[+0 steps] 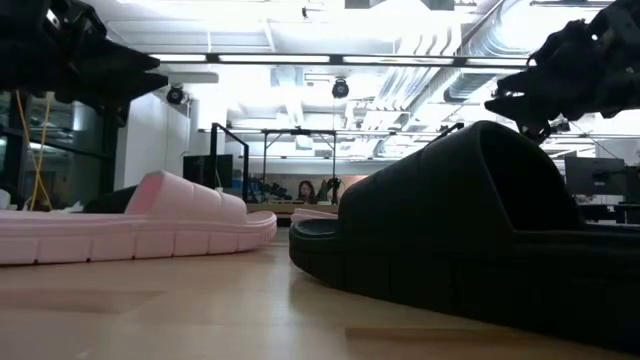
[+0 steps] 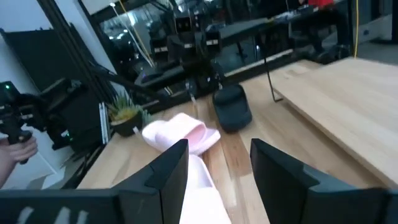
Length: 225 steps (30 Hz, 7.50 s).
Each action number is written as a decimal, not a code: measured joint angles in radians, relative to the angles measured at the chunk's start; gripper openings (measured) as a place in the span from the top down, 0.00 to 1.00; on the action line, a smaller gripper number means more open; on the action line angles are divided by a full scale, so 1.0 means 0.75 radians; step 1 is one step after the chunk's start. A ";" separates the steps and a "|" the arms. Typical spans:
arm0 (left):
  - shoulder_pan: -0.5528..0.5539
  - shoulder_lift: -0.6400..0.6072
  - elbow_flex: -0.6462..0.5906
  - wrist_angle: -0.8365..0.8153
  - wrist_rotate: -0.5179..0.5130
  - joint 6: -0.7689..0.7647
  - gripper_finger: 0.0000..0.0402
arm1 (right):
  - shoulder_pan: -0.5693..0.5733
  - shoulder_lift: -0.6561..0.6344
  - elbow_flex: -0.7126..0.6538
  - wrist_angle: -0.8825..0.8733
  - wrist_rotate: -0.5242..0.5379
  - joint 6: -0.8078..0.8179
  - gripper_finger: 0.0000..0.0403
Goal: Pick and place slides into the shelf
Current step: Put the bottom black slide on the shelf
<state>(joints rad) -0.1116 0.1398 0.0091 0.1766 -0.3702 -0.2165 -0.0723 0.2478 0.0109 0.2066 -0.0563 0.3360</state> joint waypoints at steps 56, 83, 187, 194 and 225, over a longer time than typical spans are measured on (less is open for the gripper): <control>0.000 0.004 0.233 0.013 0.156 -0.226 0.64 | 0.324 0.174 0.312 0.054 0.276 -0.075 0.59; 0.000 0.286 0.400 0.081 0.200 -0.175 0.64 | 0.534 0.359 0.448 0.254 0.013 -0.375 0.59; -0.279 0.765 0.750 -0.135 0.253 -0.300 0.64 | 1.252 2.119 1.497 0.188 2.170 -0.944 0.59; -0.279 0.765 0.750 -0.142 0.238 -0.301 0.64 | 1.258 2.225 1.497 0.298 2.170 -0.954 0.59; -0.279 0.766 0.750 -0.165 0.234 -0.320 0.64 | 1.422 2.383 1.495 0.394 2.147 -0.703 0.59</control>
<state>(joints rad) -0.3211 0.7142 0.5713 0.0525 -0.1949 -0.4564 0.9945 2.0348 1.1320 0.5020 1.5539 -0.1911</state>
